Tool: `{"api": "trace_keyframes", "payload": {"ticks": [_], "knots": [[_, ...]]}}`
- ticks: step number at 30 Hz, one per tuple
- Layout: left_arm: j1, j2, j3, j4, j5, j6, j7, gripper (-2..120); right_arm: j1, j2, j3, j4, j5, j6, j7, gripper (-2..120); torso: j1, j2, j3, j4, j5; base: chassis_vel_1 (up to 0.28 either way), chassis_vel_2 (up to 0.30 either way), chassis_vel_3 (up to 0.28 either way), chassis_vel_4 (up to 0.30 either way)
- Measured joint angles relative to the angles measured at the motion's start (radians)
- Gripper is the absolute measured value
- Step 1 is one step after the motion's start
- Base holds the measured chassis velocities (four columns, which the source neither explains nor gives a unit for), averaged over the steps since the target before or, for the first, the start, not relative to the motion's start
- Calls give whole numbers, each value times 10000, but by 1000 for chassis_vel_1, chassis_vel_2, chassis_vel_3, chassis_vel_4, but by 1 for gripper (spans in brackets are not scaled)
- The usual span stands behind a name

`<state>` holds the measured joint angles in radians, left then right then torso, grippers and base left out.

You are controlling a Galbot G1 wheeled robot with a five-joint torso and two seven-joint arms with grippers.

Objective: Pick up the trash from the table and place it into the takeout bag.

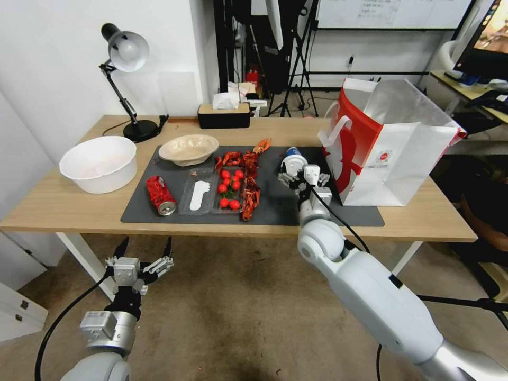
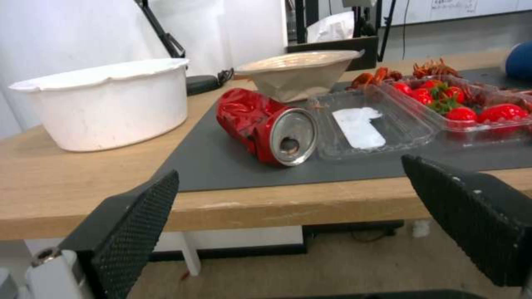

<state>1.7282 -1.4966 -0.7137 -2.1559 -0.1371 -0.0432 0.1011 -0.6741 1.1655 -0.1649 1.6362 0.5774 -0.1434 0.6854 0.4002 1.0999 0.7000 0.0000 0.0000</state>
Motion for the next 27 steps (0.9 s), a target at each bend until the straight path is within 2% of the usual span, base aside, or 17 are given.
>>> {"api": "trace_keyframes", "payload": {"ticks": [13,27], "knots": [[-42,-20,-6,151,5,-114,5,100,987,453,-452,-1701,281,-52,239,100,-2,-1,0,0,-1,0,0,0,0],[-120,17,-17,356,-6,-194,31,100,1215,740,-548,-2121,374,44,165,100,-2,0,0,0,-1,0,0,0,0]]}}
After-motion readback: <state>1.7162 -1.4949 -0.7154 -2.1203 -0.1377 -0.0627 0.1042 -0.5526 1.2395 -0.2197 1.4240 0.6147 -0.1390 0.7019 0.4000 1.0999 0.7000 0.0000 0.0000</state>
